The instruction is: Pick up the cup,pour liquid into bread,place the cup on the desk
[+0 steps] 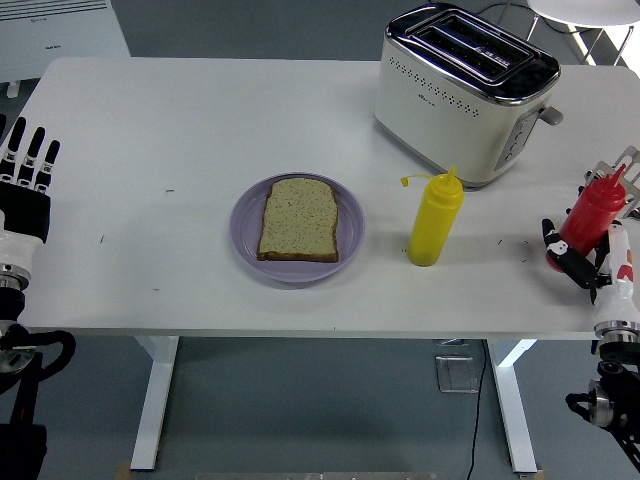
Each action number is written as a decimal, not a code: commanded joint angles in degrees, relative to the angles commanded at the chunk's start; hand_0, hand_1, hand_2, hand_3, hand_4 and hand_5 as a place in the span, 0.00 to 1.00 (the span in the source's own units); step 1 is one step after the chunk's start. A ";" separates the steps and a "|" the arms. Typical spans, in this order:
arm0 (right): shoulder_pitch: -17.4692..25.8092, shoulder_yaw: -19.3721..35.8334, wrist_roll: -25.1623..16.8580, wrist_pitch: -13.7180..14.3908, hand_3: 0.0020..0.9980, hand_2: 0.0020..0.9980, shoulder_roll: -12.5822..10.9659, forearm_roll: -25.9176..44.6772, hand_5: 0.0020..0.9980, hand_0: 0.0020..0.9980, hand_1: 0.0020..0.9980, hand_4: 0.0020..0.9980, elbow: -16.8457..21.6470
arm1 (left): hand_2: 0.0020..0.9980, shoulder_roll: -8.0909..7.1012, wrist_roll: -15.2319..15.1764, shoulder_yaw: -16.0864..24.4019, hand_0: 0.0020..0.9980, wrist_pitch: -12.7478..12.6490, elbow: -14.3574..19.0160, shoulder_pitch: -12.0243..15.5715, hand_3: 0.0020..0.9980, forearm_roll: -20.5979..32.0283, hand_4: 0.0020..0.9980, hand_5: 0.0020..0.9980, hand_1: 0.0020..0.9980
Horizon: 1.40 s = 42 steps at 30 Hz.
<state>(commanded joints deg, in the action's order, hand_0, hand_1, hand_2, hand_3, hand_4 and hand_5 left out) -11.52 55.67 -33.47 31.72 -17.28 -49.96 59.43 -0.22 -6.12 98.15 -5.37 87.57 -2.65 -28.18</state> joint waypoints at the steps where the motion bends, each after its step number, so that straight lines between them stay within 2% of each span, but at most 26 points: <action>1: 0.01 0.13 0.28 -0.18 0.93 0.94 0.01 -0.21 0.27 0.94 0.82 0.78 -0.03 | 0.80 0.00 -0.01 -0.02 0.80 0.00 -0.01 -0.01 0.73 0.00 0.48 1.00 0.78; 6: 0.09 0.64 0.88 -0.59 0.93 0.94 0.03 -1.08 0.27 0.94 0.82 0.78 -0.10 | 0.80 0.00 -0.05 -0.01 0.80 0.00 -0.01 -0.06 0.73 -0.03 0.48 1.00 0.78; 7: 0.11 0.71 0.90 -0.62 0.97 0.97 0.03 -1.19 0.27 0.95 0.84 0.80 -0.10 | 0.80 0.00 -0.05 -0.02 0.80 0.01 0.00 -0.06 0.73 -0.03 0.48 1.00 0.78; 18: 0.75 2.38 0.35 -0.15 0.97 0.97 0.31 -1.98 0.25 0.96 0.84 0.82 0.25 | 0.80 -0.02 -0.18 -0.01 0.80 -0.02 0.00 -0.09 0.73 -0.02 0.48 1.00 0.78; 28: 1.68 4.21 0.87 -0.60 0.99 0.98 0.54 -1.88 0.28 0.97 0.85 0.83 0.55 | 0.80 -0.06 -0.30 -0.06 0.80 -0.07 0.08 -0.15 0.73 -0.13 0.48 1.00 0.78; 37: 4.52 7.60 1.20 -1.18 0.99 0.98 1.02 -3.29 0.29 0.97 0.85 0.86 3.27 | 0.80 -0.12 -0.40 -0.27 0.80 -0.28 0.12 -0.13 0.73 -0.22 0.48 1.00 0.78; 42: 7.53 10.16 1.47 -1.06 0.99 0.98 1.99 -5.78 0.29 0.97 0.85 0.86 6.61 | 0.80 -0.18 -0.41 -0.37 0.80 -0.36 0.15 0.02 0.73 -0.26 0.48 1.00 0.78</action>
<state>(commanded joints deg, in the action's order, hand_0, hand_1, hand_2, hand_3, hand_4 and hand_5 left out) -3.99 65.83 -32.00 30.66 -15.29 -55.73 66.04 -0.40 -6.52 97.78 -5.73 87.72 -2.63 -28.44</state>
